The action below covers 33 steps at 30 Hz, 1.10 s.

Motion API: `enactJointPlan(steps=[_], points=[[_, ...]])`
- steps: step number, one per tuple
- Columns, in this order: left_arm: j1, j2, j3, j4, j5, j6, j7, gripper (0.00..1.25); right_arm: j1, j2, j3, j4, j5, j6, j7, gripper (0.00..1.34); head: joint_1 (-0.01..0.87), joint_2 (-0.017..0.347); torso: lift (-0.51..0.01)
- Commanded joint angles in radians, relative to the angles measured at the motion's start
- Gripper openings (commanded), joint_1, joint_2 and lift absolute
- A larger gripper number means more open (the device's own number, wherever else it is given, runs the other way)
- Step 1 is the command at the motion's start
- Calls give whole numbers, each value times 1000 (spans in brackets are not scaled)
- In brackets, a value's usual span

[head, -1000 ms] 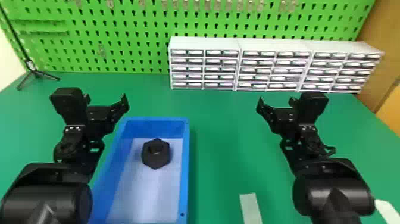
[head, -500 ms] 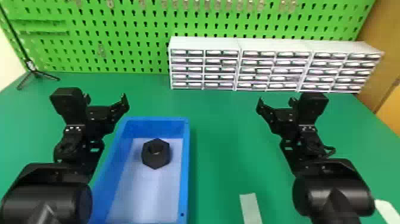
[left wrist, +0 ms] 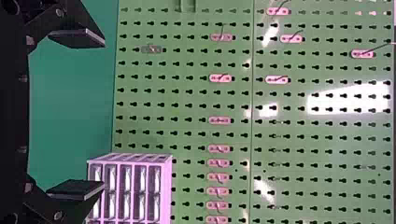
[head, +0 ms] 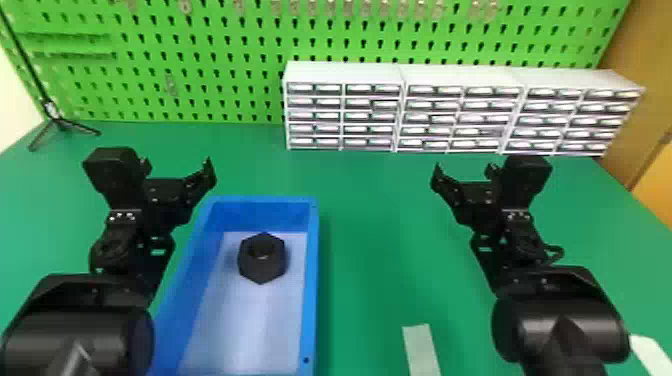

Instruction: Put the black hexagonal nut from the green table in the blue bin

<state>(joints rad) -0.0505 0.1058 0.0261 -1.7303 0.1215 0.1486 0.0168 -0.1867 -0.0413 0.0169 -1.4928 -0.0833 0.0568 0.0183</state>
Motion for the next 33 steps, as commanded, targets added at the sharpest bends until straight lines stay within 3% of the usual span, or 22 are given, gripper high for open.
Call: enactJointPlan(steps=[1, 33], points=[[-2, 0, -2, 0, 0, -1, 0, 1045, 1, 0, 0, 0, -1, 2, 0, 1078, 686, 28, -96], [3, 0, 0, -2, -5, -3, 0, 1045, 3, 0, -3, -1, -3, 3, 0, 1078, 686, 28, -96]])
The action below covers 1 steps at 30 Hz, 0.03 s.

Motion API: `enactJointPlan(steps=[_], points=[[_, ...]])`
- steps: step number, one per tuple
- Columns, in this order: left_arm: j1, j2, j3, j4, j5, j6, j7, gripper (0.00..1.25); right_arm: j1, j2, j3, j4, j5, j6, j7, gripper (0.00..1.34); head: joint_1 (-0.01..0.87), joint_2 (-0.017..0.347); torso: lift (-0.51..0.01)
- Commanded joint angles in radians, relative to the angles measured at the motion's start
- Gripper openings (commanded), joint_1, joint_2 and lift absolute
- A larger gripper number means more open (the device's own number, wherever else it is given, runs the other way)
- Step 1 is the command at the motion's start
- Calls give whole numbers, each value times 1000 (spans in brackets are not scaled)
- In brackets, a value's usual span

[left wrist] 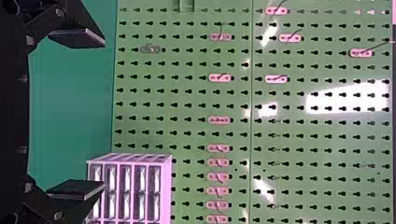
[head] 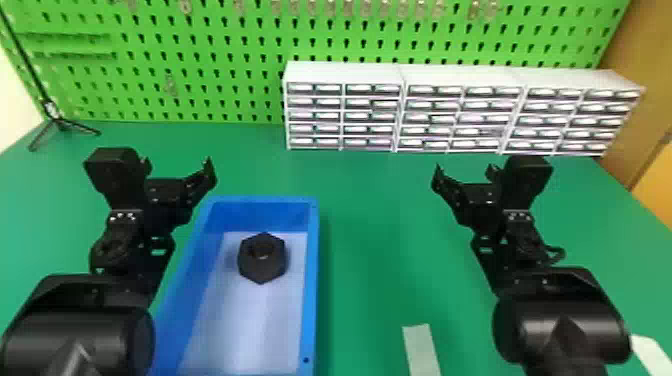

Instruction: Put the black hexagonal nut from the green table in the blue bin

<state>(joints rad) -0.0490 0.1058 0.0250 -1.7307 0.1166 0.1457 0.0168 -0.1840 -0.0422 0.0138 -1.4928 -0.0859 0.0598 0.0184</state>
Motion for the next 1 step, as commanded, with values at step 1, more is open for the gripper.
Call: enactJointPlan(steps=[1], points=[[1, 0, 1, -1, 0, 0, 0, 1045, 0, 1, -1, 0, 0, 0, 0, 1078, 686, 28, -96]])
